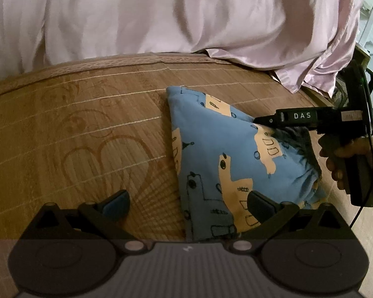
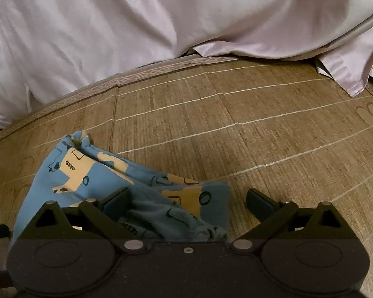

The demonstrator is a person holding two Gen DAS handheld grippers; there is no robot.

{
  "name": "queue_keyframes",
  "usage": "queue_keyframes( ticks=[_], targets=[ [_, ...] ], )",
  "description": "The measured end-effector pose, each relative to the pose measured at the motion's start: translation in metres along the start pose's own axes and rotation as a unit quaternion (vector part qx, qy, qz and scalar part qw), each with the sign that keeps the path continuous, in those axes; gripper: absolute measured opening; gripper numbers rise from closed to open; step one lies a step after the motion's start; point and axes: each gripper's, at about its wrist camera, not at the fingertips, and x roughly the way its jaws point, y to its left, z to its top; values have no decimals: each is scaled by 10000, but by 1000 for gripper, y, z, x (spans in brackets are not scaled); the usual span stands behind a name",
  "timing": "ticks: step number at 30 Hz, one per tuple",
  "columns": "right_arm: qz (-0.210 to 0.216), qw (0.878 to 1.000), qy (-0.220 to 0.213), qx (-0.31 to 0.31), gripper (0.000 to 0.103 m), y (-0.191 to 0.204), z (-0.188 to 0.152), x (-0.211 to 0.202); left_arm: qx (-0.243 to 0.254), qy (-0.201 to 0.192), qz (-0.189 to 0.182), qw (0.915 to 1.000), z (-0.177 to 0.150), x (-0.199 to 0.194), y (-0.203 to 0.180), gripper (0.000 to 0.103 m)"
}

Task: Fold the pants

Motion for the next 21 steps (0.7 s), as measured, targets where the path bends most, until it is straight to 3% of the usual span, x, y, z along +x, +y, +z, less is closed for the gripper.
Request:
queue_keyframes(
  ticks=[12,17,21],
  targets=[
    [286,9991,-122,303,98,-12,0,-4,86,87,-30,9999,-1,1,-2,103],
    [234,9992,-204,252,90,-14,-1,-6,-141,91,-169,9997,0,-3,4,100],
    [309,9991,-229,182,73,-11,-3,-8,-138,110,-218,9996,0,-5,2,90]
  ],
)
